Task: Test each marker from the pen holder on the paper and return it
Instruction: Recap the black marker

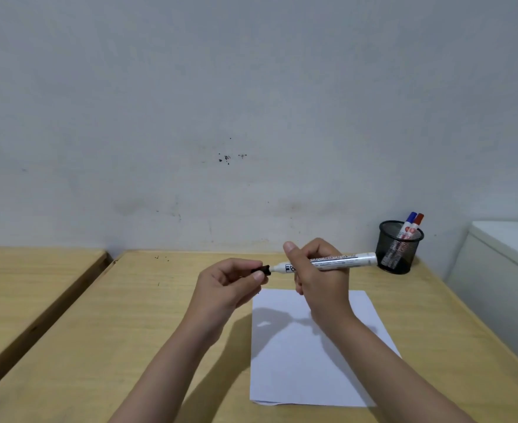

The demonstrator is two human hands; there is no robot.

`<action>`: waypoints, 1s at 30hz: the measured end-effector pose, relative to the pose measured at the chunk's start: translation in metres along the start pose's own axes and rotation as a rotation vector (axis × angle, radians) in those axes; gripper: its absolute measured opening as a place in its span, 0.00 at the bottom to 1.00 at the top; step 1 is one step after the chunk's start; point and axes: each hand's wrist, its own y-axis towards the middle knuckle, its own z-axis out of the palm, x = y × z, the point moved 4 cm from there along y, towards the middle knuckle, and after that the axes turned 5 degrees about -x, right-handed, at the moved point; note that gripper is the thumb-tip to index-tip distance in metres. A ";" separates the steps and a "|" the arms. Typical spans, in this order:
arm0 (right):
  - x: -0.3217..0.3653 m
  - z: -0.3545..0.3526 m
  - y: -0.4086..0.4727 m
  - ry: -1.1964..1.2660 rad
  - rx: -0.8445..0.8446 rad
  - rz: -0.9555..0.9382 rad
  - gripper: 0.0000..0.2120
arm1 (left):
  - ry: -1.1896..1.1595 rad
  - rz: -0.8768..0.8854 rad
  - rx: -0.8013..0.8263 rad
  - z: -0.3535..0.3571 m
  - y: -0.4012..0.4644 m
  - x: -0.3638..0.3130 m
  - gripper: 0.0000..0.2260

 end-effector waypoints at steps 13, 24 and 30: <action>0.018 0.008 -0.031 0.282 0.016 0.138 0.22 | 0.021 0.174 -0.041 0.016 -0.034 -0.033 0.08; 0.042 -0.038 -0.024 0.186 0.179 0.634 0.26 | 0.408 0.468 -0.117 0.063 -0.033 -0.069 0.06; 0.063 -0.070 -0.005 -0.375 0.151 -0.064 0.13 | 0.579 0.462 -0.056 0.075 -0.019 -0.064 0.06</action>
